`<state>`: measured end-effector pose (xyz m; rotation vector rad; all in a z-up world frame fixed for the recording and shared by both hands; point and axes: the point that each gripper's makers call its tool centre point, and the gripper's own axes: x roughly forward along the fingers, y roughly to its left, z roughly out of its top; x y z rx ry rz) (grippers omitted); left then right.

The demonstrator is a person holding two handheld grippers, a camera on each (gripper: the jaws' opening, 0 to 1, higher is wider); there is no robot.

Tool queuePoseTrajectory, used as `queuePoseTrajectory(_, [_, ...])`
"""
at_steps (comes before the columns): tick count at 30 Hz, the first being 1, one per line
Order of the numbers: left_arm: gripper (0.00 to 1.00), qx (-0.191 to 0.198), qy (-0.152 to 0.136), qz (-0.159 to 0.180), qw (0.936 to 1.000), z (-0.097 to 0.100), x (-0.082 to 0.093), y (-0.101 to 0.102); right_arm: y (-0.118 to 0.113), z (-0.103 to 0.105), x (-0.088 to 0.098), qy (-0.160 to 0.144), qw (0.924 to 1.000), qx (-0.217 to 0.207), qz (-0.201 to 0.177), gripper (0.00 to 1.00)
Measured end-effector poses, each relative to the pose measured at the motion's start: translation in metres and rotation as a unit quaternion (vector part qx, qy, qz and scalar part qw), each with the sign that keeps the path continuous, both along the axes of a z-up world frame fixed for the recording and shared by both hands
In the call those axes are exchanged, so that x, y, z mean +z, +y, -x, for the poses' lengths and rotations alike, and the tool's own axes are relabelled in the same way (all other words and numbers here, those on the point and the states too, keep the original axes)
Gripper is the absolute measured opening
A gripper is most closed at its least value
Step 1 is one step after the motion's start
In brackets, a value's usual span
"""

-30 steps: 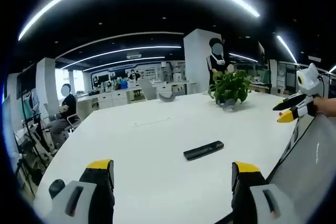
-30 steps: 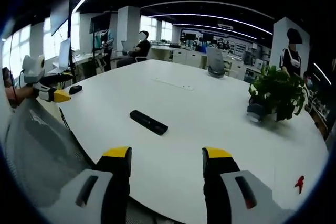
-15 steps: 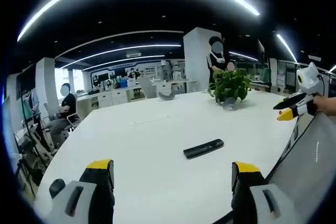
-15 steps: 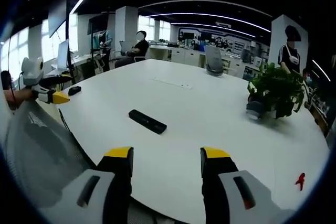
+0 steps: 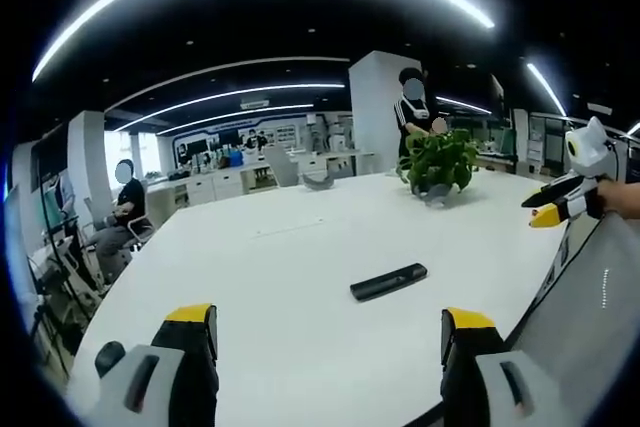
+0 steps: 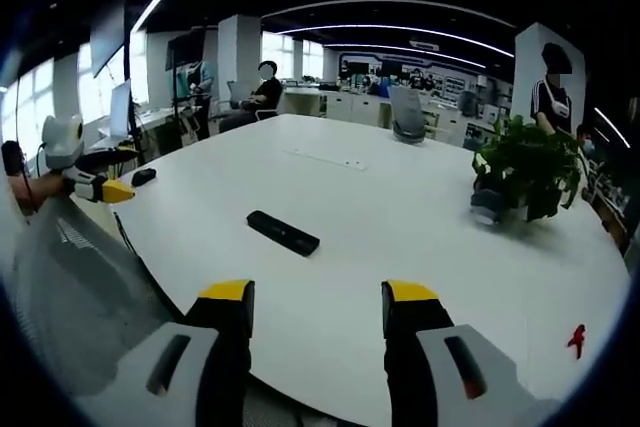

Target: Press the specified remote control buttons in sequence, fully releasing each button before pressing the next.

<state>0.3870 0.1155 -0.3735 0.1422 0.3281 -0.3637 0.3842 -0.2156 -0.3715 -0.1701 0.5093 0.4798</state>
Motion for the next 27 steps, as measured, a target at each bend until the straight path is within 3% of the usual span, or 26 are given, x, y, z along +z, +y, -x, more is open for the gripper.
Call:
queuePoseTrajectory(12, [0.97, -0.003, 0.009, -0.001, 0.9999, 0.003, 0.001, -0.008, -0.001, -0.001, 0.002, -0.006, 1.0000, -0.002, -0.002, 0.53])
queuePoseTrajectory(27, [1.00, -0.037, 0.044, -0.003, 0.9983, 0.007, -0.008, -0.021, -0.005, -0.004, 0.005, -0.016, 0.9998, -0.012, 0.002, 0.53])
